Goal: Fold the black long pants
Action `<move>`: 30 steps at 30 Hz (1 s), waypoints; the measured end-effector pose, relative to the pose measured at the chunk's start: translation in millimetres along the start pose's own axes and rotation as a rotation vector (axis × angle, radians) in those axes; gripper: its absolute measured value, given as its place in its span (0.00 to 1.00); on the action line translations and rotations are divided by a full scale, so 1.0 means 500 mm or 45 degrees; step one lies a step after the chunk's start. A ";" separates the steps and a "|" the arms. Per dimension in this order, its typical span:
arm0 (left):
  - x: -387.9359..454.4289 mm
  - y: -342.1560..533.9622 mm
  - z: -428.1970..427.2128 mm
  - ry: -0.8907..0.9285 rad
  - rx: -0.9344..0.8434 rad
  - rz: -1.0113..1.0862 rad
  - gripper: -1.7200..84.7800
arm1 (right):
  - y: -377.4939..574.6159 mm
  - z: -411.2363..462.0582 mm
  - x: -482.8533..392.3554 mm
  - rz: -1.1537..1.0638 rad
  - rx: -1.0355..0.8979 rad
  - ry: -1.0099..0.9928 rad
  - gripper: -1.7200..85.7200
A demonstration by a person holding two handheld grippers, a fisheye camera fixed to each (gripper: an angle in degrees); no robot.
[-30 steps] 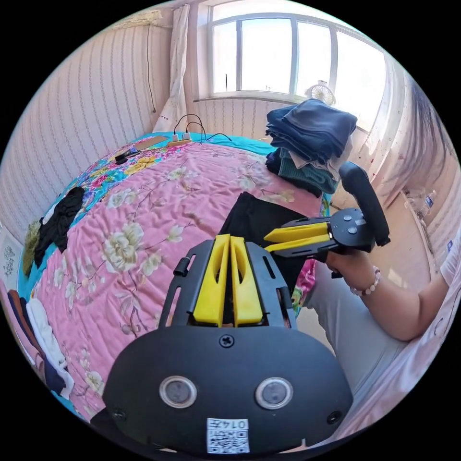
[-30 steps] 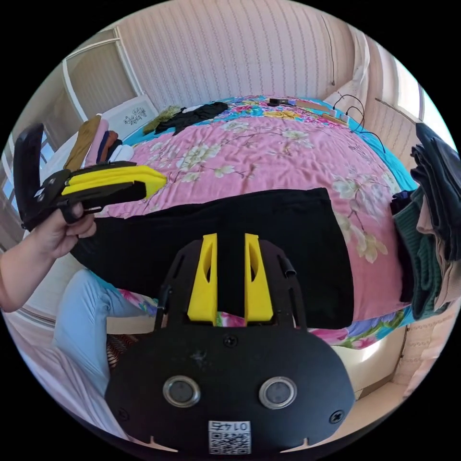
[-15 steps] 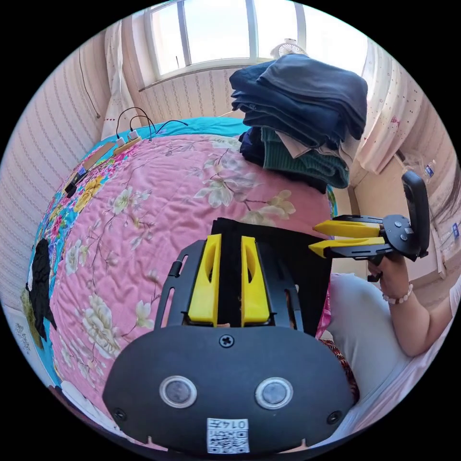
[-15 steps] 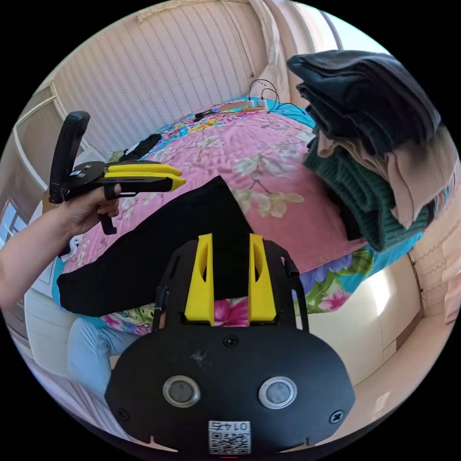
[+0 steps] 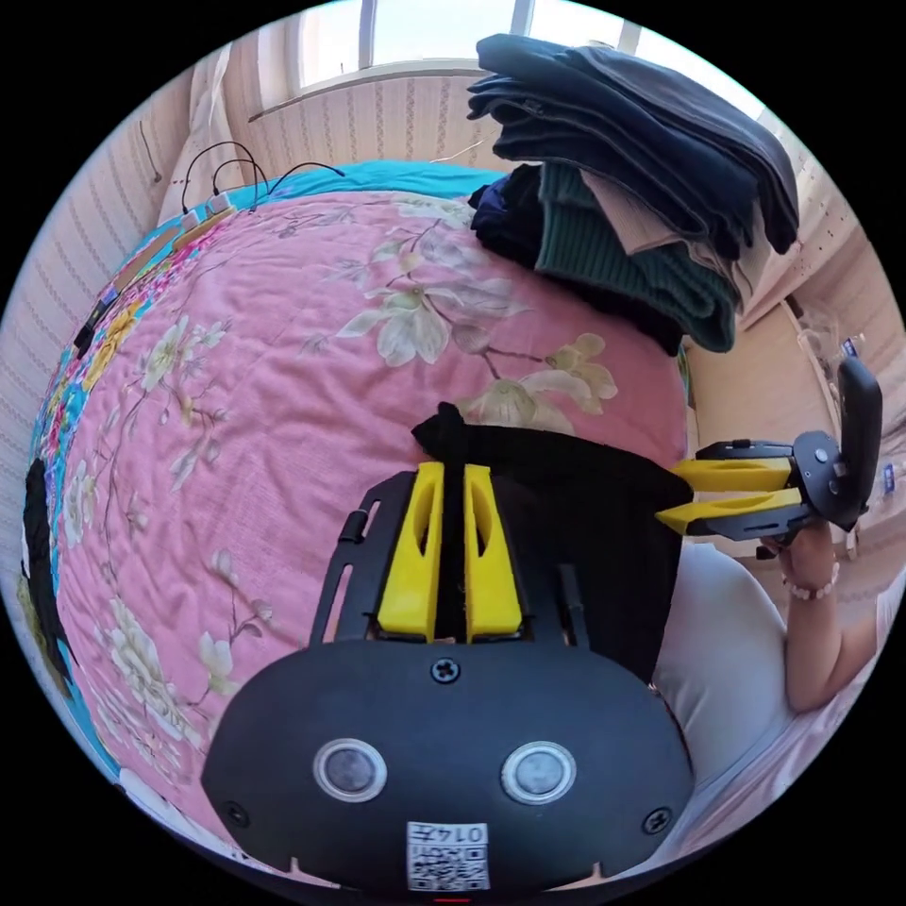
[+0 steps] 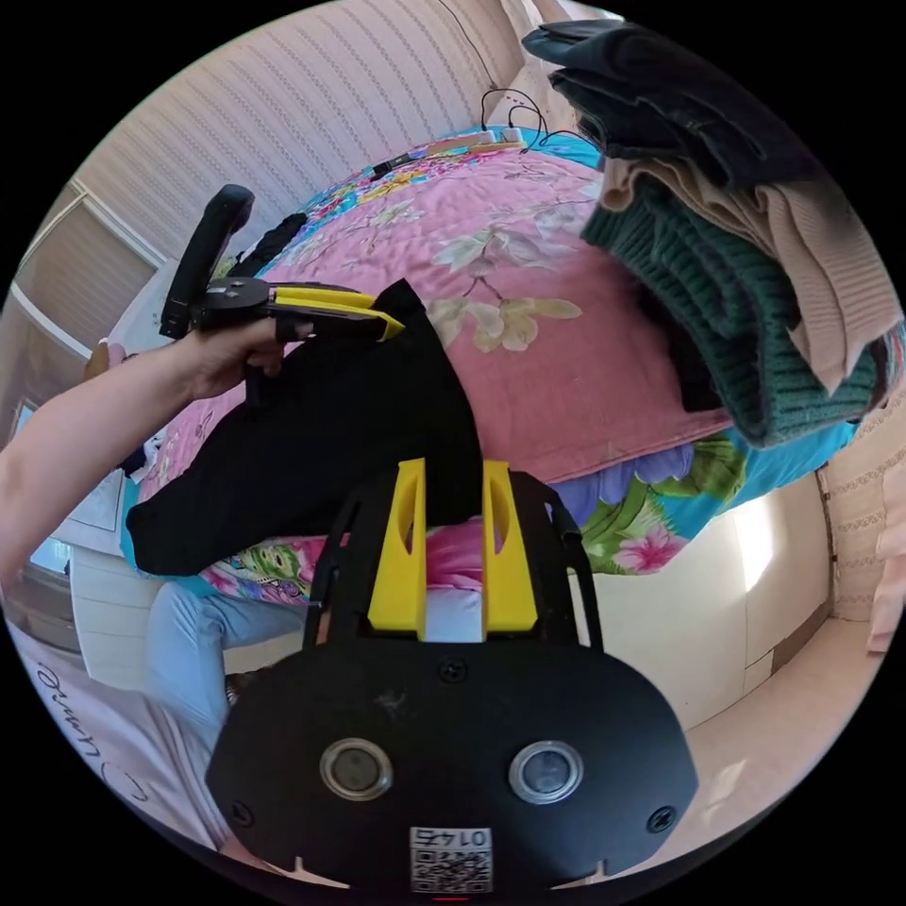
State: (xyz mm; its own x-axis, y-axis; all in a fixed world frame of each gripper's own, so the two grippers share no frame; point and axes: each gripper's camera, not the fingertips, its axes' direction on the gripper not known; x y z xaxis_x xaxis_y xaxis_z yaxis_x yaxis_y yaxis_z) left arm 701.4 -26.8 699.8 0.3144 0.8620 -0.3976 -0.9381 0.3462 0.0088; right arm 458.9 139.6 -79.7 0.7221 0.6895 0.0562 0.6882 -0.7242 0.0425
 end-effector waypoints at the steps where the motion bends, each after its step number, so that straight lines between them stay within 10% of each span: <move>1: 0.002 0.001 -0.007 -0.004 0.004 0.005 0.03 | 0.000 -0.003 -0.006 -0.017 -0.010 0.003 0.09; 30: -0.094 0.536 -0.674 -0.082 0.525 -0.466 0.01 | 0.013 -0.280 -0.819 -0.864 0.088 0.086 0.04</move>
State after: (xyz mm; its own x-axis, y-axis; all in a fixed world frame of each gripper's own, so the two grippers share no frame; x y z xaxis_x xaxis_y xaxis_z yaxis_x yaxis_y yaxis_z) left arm 386.4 -99.5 411.6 0.6297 0.6744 -0.3856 -0.6354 0.7327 0.2439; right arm 158.0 -148.7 37.4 0.1249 0.9869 0.1021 0.9914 -0.1282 0.0264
